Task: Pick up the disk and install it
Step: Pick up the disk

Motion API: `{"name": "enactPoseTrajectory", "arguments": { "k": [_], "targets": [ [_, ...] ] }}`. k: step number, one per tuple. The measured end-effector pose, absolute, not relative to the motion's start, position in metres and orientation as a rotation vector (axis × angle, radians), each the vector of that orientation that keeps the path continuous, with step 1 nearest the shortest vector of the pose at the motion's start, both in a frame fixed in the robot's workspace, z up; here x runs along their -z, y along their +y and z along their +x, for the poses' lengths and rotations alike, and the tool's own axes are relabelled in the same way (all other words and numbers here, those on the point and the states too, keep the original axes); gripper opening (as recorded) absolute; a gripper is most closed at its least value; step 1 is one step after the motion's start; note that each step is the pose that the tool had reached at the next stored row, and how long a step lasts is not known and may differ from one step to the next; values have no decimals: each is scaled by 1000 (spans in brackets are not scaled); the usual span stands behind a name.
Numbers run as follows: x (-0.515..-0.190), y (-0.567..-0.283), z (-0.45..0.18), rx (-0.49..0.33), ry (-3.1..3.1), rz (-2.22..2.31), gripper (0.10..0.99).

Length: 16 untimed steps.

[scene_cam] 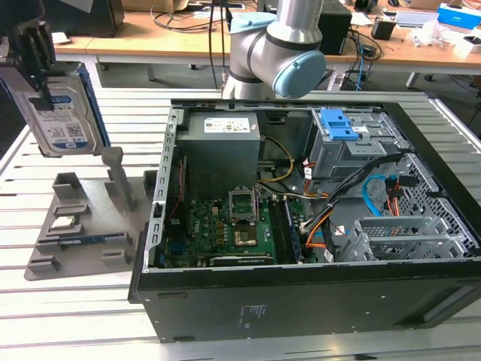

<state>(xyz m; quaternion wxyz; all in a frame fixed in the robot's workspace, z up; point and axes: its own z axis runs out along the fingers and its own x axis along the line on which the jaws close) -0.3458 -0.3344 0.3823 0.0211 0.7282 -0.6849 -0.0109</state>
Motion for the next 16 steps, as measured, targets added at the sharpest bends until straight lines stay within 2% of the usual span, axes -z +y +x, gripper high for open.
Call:
{"name": "enactPoseTrajectory", "arguments": {
  "k": [16],
  "targets": [
    [-427,-332,-346,34,-2123,2258,361]
  ]
}}
